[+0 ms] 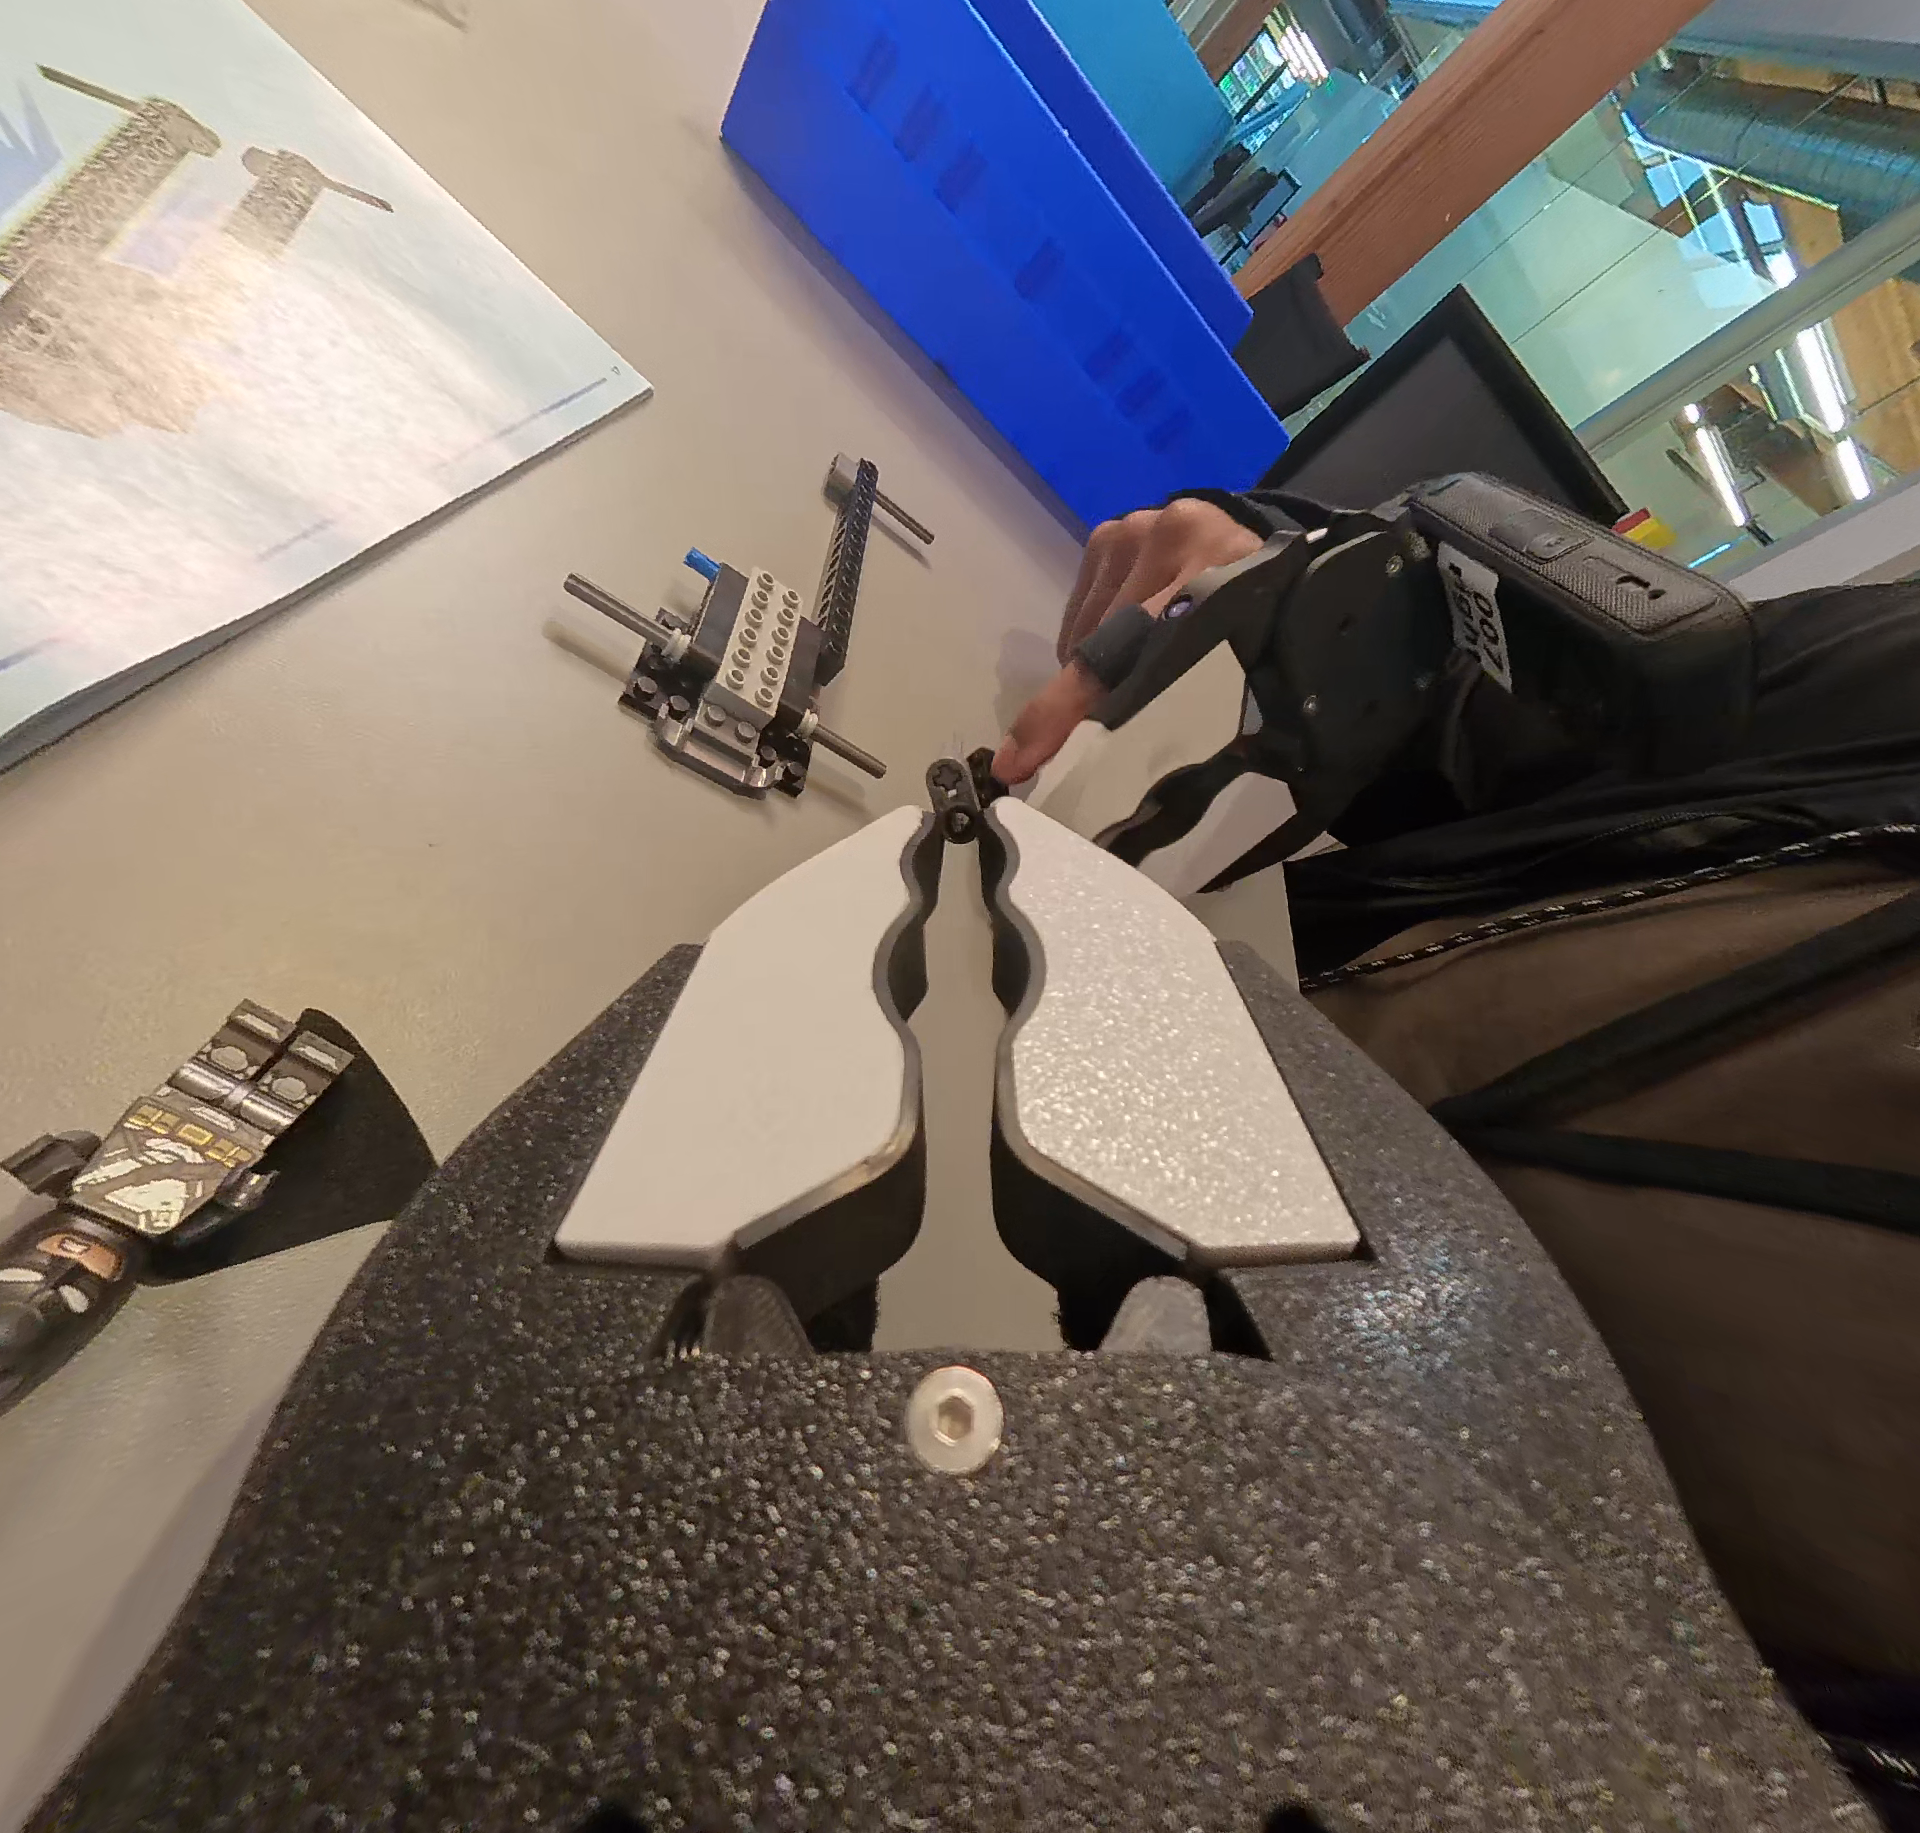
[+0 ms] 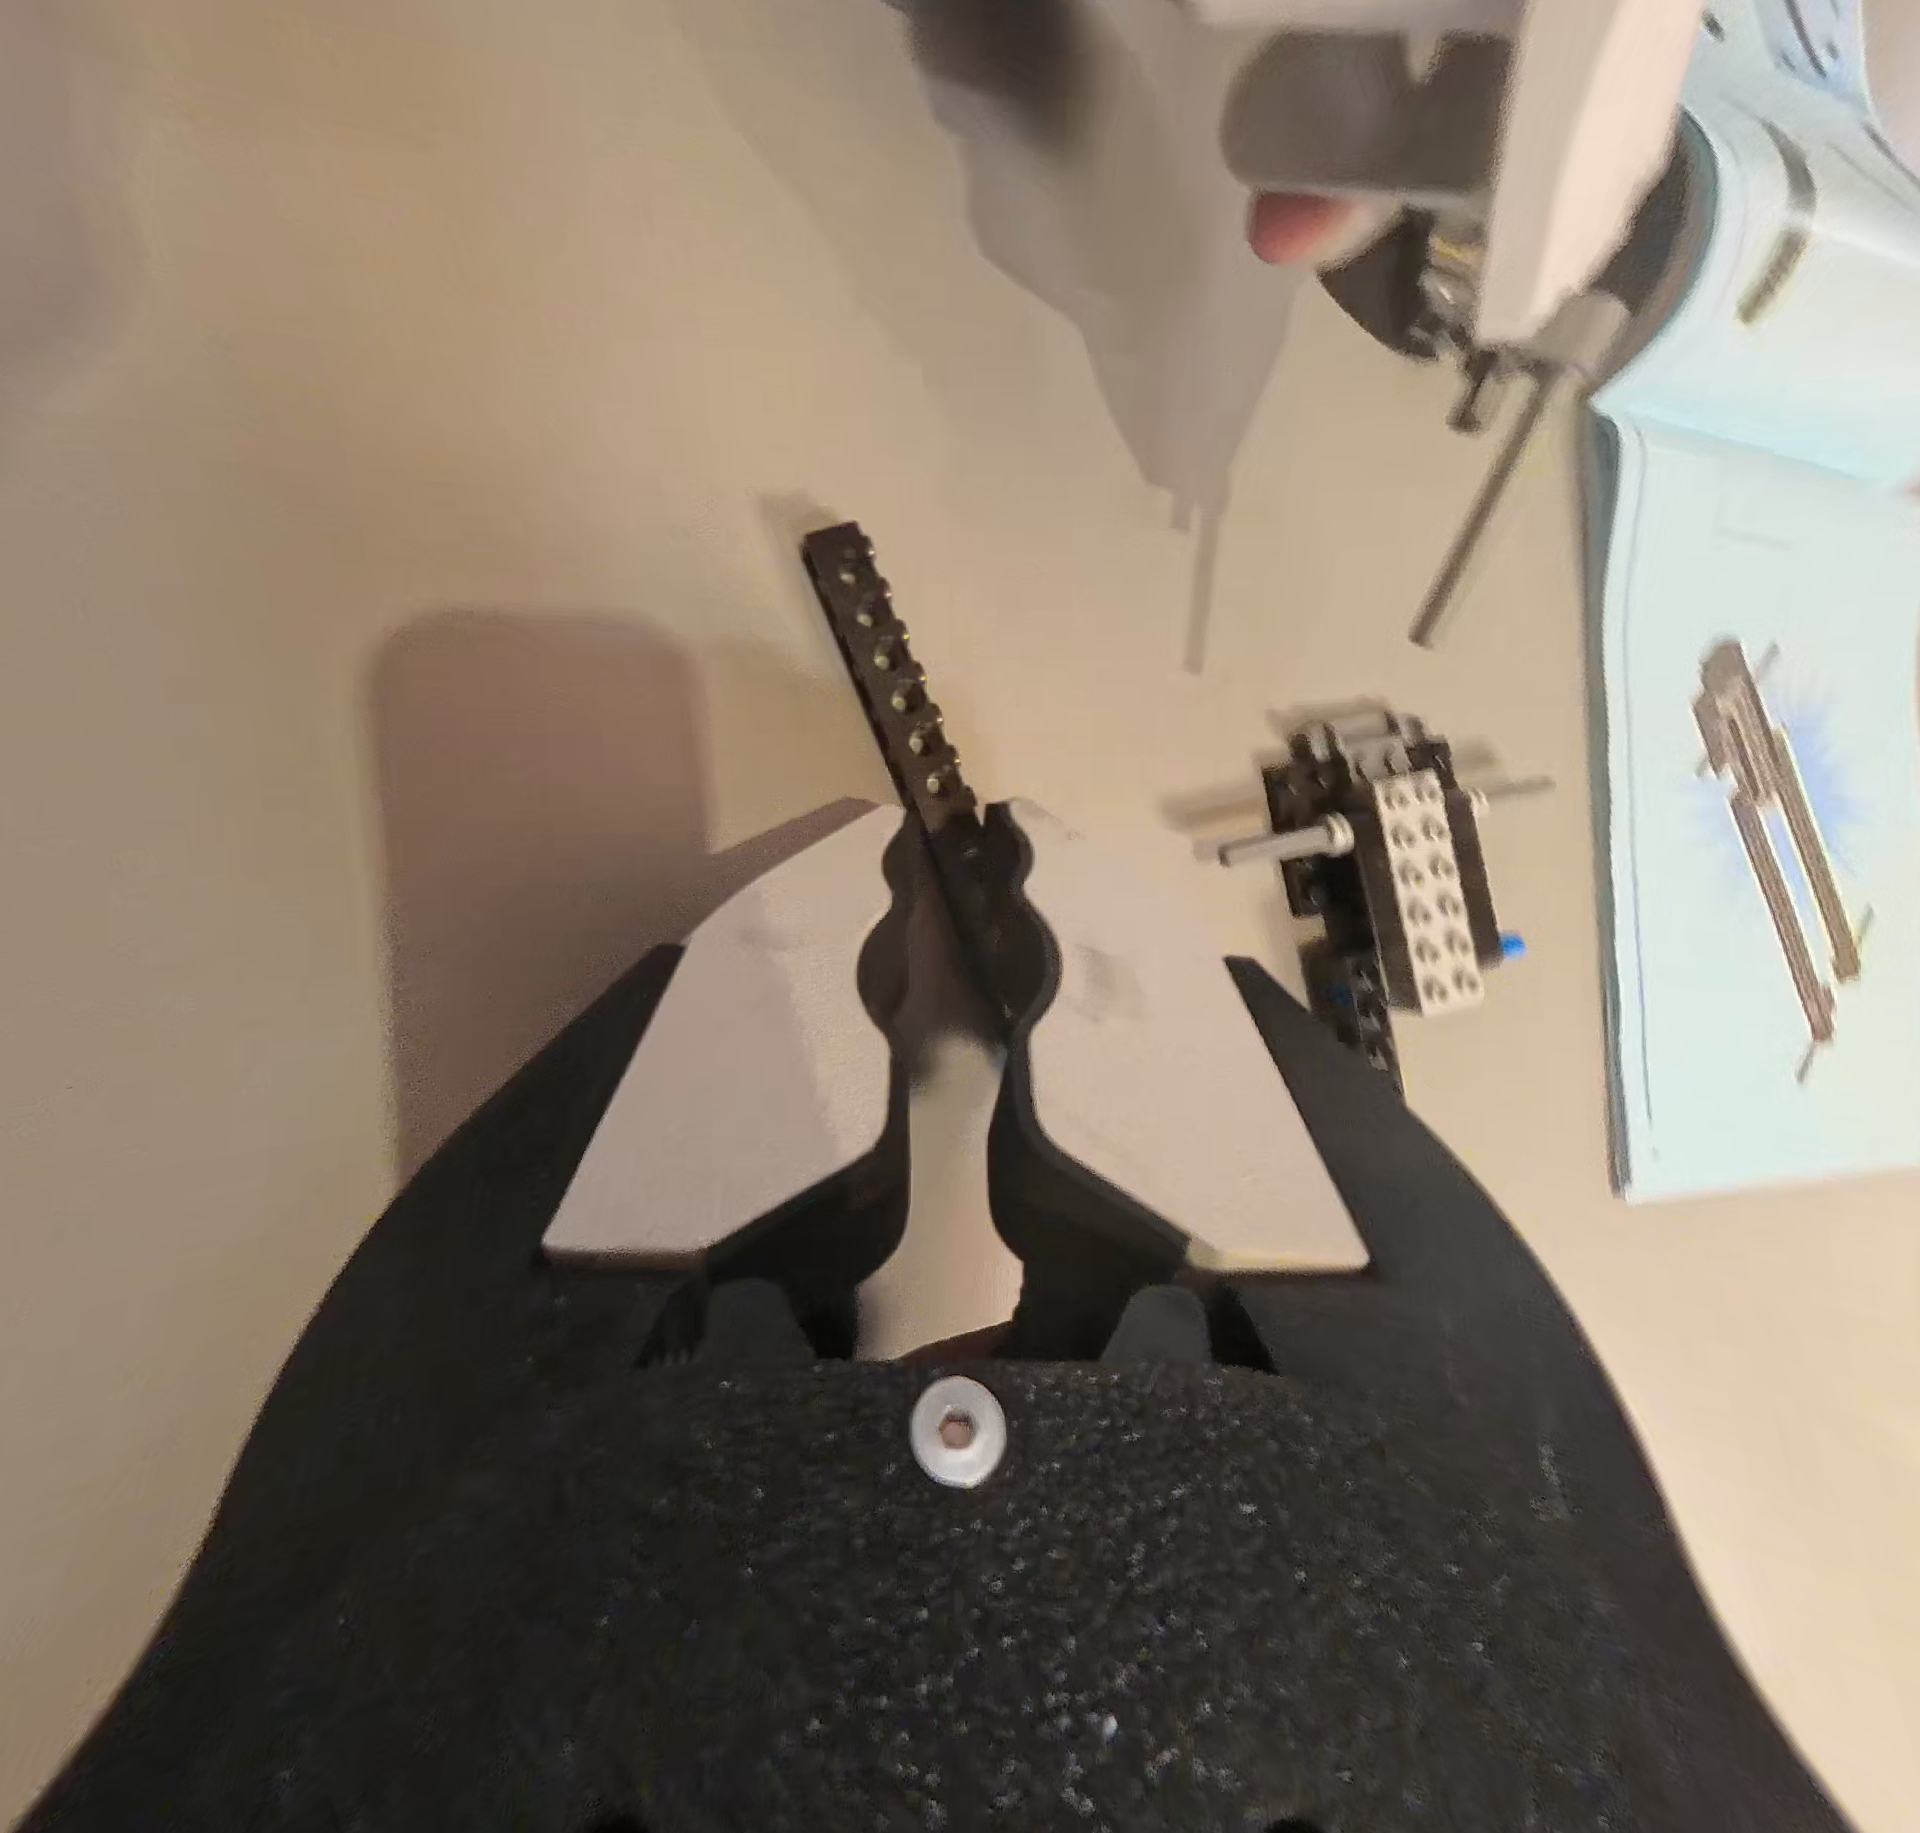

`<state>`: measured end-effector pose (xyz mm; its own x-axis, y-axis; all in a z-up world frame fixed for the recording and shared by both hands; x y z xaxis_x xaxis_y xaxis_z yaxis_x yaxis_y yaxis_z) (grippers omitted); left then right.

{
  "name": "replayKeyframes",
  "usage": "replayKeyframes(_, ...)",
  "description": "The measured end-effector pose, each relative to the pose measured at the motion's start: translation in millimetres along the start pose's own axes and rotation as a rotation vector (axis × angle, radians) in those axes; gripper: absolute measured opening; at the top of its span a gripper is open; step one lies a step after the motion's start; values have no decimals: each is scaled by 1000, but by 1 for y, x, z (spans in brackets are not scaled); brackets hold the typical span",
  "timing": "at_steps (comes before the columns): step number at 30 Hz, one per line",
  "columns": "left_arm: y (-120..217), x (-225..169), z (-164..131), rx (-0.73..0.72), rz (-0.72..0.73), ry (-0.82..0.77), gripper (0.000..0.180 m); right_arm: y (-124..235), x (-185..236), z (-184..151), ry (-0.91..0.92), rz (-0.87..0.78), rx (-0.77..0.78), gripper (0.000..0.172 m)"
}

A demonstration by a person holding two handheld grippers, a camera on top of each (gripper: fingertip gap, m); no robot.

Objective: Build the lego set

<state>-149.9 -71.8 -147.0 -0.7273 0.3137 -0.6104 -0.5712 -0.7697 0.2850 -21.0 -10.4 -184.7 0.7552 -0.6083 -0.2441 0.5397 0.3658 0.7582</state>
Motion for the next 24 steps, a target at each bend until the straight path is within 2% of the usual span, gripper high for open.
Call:
replayKeyframes(5,4,-1,2,-13,14,-7,7,12,-8,-13,-380,-196,76,11)
replayKeyframes(7,6,-1,2,-18,17,-8,7,20,-1,-16,-459,-235,75,17)
replayKeyframes(9,6,-2,2,-17,15,-7,7,31,2,-15,-464,-257,67,24)
replayKeyframes(13,-1,-6,-1,7,3,-13,7,42,-4,-11,-400,-218,54,25)
replayKeyframes(15,-4,-9,-3,19,2,-19,7,39,-11,-18,-379,-188,113,27)
replayKeyframes(18,-6,-11,-5,24,7,-25,7,28,-3,-29,-371,-62,202,26)
replayKeyframes(24,0,-8,-10,14,21,-8,7,27,31,-14,-465,78,119,24)
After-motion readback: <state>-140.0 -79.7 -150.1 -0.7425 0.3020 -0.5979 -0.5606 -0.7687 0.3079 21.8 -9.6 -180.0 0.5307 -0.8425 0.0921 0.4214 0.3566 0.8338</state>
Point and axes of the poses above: each gripper's, where its closed fingertips meet, y back along the fingers, z out of its top, x = y × z across the jaws, the point moved 5 cm from there along y, back along the fingers, and after that the axes turned 4 degrees about -y, right-handed, at the moved point
